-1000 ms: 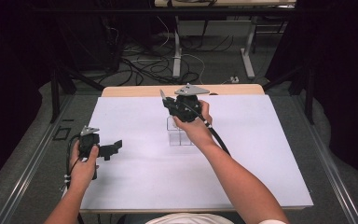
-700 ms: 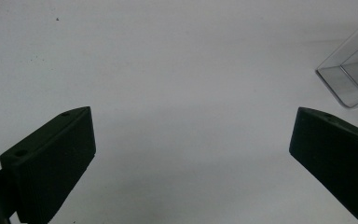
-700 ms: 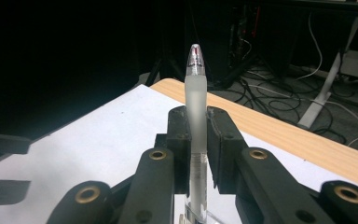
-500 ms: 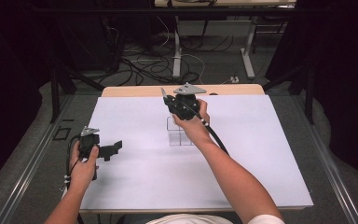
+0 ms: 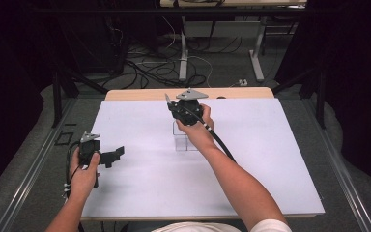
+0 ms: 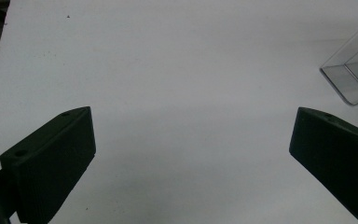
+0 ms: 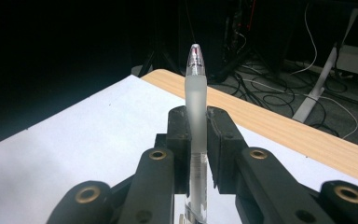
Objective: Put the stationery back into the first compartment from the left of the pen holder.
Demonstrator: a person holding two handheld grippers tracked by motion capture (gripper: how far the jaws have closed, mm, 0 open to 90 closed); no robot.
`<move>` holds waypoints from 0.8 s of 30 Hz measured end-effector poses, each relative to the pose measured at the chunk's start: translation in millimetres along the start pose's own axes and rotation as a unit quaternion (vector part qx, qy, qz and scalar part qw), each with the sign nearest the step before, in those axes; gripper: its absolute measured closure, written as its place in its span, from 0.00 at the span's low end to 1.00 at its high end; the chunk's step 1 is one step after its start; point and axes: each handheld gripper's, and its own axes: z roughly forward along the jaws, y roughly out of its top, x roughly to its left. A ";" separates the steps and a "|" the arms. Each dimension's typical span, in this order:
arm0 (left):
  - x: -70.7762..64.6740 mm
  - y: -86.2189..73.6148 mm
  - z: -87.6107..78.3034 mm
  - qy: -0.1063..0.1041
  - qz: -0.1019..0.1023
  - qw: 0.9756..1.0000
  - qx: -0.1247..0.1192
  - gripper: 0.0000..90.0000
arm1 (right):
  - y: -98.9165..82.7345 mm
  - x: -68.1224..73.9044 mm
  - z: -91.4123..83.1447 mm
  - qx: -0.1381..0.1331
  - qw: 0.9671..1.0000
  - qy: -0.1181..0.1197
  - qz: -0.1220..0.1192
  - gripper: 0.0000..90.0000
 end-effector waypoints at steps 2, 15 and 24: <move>0.0 -0.4 0.3 0.001 0.002 1.000 -0.002 0.00 | -1.5 0.8 1.7 0.005 1.000 0.002 -0.001 0.89; -0.4 -0.7 0.6 0.001 0.003 1.000 -0.002 0.00 | -12.8 5.3 5.3 0.017 1.000 0.006 -0.008 0.89; -1.2 -0.8 1.1 0.002 0.000 1.000 -0.001 0.00 | -23.6 2.0 4.5 0.026 1.000 0.007 -0.004 0.89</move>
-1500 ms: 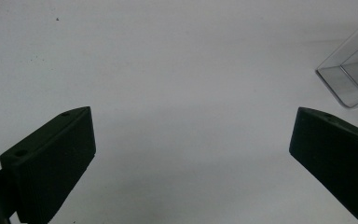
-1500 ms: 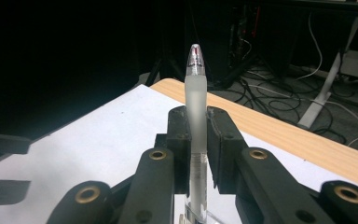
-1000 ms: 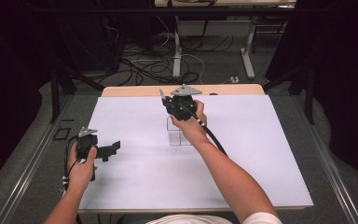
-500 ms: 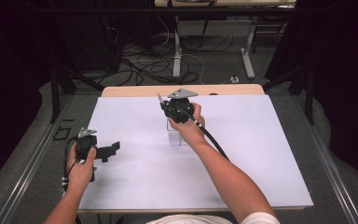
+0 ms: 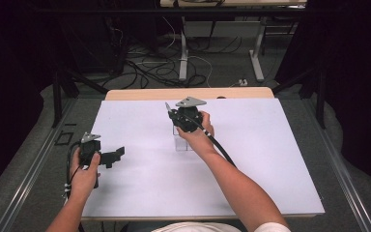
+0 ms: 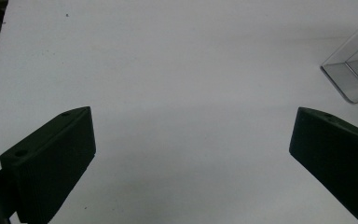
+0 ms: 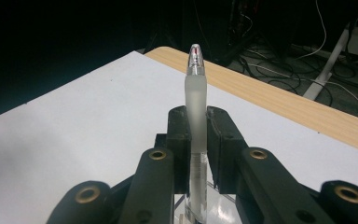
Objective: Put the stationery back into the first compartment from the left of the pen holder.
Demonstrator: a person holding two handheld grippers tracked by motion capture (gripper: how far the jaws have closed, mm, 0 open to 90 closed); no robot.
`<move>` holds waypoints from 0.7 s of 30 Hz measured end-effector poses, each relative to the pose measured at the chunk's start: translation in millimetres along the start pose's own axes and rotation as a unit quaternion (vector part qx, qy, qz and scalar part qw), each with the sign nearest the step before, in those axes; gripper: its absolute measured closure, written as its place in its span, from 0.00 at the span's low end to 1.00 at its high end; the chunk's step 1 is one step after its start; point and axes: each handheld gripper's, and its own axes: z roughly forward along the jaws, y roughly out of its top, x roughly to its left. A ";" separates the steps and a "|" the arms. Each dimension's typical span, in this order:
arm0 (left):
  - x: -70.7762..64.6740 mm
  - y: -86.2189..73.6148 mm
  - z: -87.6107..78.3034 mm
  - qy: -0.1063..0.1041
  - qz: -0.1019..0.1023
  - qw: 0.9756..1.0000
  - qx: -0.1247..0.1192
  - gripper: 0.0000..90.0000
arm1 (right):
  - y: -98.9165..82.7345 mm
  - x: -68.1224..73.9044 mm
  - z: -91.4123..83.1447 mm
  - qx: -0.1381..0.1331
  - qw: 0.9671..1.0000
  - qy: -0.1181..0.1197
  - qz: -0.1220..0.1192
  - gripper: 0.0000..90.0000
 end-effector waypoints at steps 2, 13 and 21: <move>0.4 -0.2 0.0 0.000 0.002 1.000 0.001 0.00 | -1.3 0.5 -0.4 0.002 1.000 -0.001 0.002 0.89; -0.4 0.0 -0.1 0.000 0.002 1.000 0.002 0.00 | -6.0 -0.2 -3.5 0.010 1.000 0.003 -0.002 0.89; -0.3 -0.1 0.2 0.001 0.003 1.000 0.004 0.00 | -3.9 -3.7 -11.9 -0.004 1.000 0.004 0.005 0.81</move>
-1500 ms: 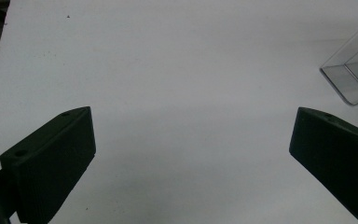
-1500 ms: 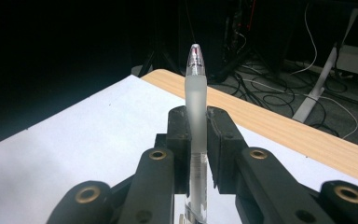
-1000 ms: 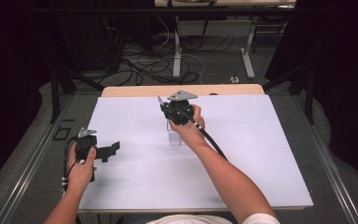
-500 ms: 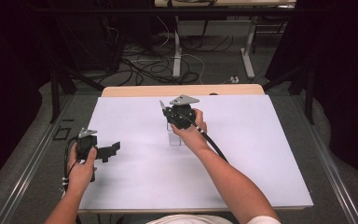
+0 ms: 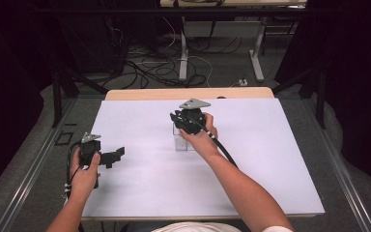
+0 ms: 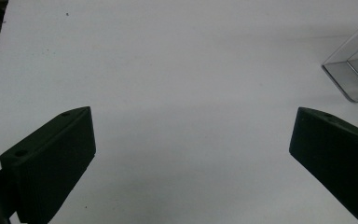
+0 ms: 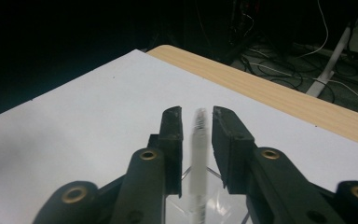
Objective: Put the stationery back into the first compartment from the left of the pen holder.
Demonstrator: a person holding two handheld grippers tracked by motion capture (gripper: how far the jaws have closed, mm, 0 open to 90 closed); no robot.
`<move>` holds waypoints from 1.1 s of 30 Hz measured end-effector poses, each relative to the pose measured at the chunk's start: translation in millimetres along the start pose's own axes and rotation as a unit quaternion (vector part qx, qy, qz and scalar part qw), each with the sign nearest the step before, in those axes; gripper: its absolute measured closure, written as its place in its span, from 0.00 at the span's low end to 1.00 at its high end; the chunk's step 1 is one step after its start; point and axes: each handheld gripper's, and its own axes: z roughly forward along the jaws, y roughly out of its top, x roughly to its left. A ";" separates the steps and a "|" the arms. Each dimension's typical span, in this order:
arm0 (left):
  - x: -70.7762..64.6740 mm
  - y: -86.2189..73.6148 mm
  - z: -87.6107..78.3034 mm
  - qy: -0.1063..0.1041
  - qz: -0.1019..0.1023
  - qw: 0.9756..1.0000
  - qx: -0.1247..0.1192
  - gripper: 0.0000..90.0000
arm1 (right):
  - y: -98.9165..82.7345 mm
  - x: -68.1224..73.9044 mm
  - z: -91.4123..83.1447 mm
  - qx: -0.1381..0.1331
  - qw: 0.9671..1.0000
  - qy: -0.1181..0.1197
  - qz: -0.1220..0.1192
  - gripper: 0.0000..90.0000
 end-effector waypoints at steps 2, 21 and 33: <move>-0.2 -0.1 0.4 0.000 0.000 1.000 -0.001 0.00 | 0.8 -1.9 -4.1 -0.002 1.000 0.001 -0.002 0.77; 0.8 -0.9 1.6 0.004 0.001 1.000 0.001 0.00 | -3.9 -42.1 -47.2 -0.026 0.999 -0.040 0.010 0.35; 0.9 -1.5 2.2 0.006 0.000 1.000 0.001 0.00 | -20.3 -76.0 -79.4 0.036 0.996 -0.067 0.051 0.17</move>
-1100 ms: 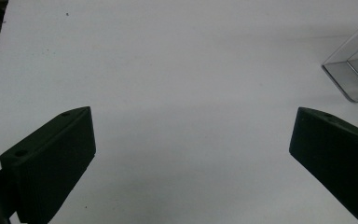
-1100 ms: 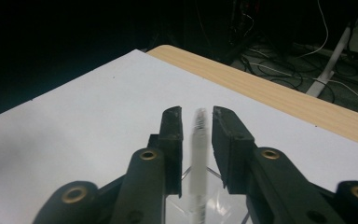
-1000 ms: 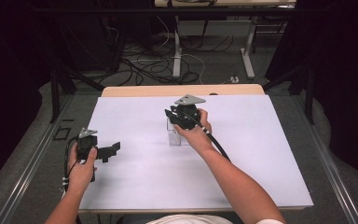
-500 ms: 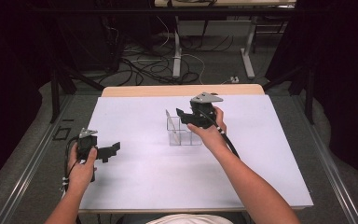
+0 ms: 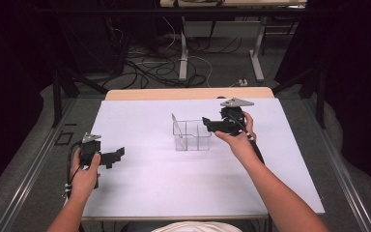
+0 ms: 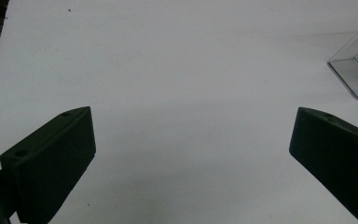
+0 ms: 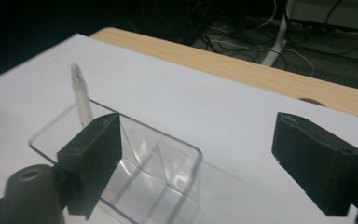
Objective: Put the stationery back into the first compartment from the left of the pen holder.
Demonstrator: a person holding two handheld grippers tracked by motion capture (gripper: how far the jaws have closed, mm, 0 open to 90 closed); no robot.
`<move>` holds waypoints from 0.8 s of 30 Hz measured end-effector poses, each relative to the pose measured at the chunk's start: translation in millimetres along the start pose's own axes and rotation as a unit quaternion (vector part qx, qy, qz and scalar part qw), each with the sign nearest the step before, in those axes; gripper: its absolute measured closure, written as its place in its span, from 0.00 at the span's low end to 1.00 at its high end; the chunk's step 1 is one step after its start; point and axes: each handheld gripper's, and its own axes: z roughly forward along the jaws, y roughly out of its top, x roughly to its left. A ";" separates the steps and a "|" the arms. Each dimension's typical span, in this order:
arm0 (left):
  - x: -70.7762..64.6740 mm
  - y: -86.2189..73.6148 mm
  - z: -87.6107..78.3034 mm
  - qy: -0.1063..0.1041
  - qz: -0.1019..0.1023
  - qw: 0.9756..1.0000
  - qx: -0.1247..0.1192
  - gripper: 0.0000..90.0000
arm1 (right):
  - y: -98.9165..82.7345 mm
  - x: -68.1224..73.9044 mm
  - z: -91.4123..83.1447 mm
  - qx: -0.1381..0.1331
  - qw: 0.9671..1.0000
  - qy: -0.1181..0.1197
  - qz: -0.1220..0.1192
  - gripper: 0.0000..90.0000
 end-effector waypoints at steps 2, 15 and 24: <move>0.2 -0.1 0.1 0.001 0.001 1.000 0.001 0.00 | -4.3 -7.4 -4.0 0.004 1.000 -0.013 -0.005 0.17; -0.1 -0.5 -0.1 0.003 0.008 1.000 0.003 0.00 | -41.6 -39.3 -26.2 0.028 0.999 -0.044 -0.002 0.06; 0.0 -0.2 -0.1 0.005 0.006 1.000 -0.001 0.00 | -72.8 -64.1 -33.1 0.040 0.996 -0.069 0.034 0.00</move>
